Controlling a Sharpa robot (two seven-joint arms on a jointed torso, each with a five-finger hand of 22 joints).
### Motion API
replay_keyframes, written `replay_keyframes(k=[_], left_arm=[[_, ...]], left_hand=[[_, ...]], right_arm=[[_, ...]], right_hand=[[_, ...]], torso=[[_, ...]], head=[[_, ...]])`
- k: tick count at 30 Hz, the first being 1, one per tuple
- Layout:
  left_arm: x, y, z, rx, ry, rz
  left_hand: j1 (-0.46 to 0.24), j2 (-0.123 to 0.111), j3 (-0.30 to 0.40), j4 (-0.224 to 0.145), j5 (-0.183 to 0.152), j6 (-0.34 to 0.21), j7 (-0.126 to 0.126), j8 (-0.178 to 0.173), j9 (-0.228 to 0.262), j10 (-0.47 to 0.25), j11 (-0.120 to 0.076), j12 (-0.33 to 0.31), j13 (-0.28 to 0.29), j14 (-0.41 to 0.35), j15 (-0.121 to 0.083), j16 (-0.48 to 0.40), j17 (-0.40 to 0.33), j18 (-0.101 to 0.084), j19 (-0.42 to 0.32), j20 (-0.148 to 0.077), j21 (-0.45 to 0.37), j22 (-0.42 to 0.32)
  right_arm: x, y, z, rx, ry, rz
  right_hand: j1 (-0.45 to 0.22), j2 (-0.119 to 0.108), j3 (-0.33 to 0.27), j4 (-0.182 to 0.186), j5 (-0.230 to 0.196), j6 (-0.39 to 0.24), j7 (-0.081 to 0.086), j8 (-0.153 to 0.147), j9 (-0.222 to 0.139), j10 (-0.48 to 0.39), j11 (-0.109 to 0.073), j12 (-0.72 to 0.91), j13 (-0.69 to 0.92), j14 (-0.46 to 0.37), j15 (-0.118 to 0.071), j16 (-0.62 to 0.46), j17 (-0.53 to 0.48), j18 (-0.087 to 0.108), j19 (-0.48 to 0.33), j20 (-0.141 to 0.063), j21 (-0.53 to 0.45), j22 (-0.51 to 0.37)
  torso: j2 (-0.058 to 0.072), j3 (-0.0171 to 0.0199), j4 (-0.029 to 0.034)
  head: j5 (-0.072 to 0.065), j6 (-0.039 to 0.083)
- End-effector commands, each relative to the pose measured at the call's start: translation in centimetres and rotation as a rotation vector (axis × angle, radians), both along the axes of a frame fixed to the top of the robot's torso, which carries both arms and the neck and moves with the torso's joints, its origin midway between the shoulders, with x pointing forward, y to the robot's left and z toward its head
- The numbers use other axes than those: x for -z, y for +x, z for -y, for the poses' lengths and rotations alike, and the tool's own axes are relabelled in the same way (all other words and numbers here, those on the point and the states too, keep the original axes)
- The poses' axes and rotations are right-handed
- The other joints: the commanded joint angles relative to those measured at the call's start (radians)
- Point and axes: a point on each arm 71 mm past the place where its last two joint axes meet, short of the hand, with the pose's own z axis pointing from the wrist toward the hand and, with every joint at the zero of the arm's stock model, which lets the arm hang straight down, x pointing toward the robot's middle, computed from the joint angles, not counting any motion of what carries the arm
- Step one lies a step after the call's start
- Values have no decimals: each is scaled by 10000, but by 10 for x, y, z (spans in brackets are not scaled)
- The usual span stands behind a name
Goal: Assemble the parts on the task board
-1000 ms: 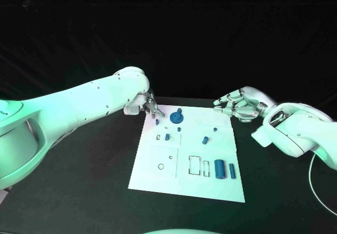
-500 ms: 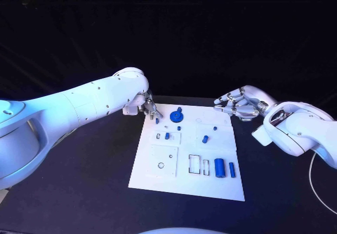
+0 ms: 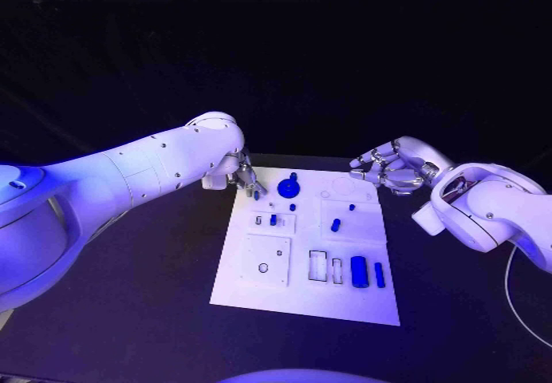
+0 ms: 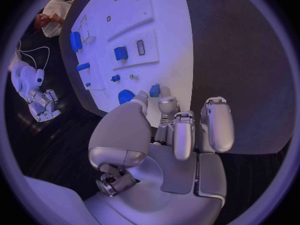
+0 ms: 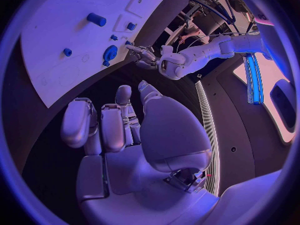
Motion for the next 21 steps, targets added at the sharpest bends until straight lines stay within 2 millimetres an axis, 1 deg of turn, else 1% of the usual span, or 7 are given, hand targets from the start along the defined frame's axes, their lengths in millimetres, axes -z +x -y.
replay_keyframes(k=[1,5,15,21], left_arm=[[0,0,4,140,-238,22],[0,0,4,126,-276,69],[0,1,6,108,-375,194],[1,2,6,101,-382,188]], left_hand=[[93,4,-65,-10,-26,74,-3,-44,-17,7,-13,55,11,1053,80,24,2632,30,47,17,57,647],[146,24,-74,-20,-24,85,-5,-40,-21,7,-16,60,11,1053,79,24,2632,29,50,16,61,654],[580,233,-47,-113,-17,107,-15,-42,-56,11,-26,100,22,1053,71,24,2632,25,64,9,70,686],[1289,482,249,-470,-4,72,-43,-58,-87,-20,-54,91,-8,1053,49,24,2632,27,64,-7,55,698]], right_arm=[[0,-1,-1,-153,-93,21],[1,0,-2,-156,-98,13],[1,0,-2,-165,-104,0],[1,0,-2,-174,-111,-15]], right_hand=[[66,45,-47,3,30,-36,16,57,13,-8,-41,38,-7,290,51,32,13,103,-21,-11,-29,9],[66,45,-47,3,30,-36,16,57,13,-8,-41,38,-7,290,51,32,13,103,-21,-11,-29,9],[83,52,-50,-2,38,-37,15,57,13,-14,-42,29,-18,293,50,32,13,103,-17,-13,-29,9],[83,52,-50,-2,38,-37,15,57,13,-14,-42,29,-18,293,50,32,13,103,-17,-13,-29,9]], torso=[[-6,6,-2],[-6,7,5],[-5,9,-5],[-9,9,-3]], head=[[8,-22],[0,-26],[-3,-21],[-7,-34]])
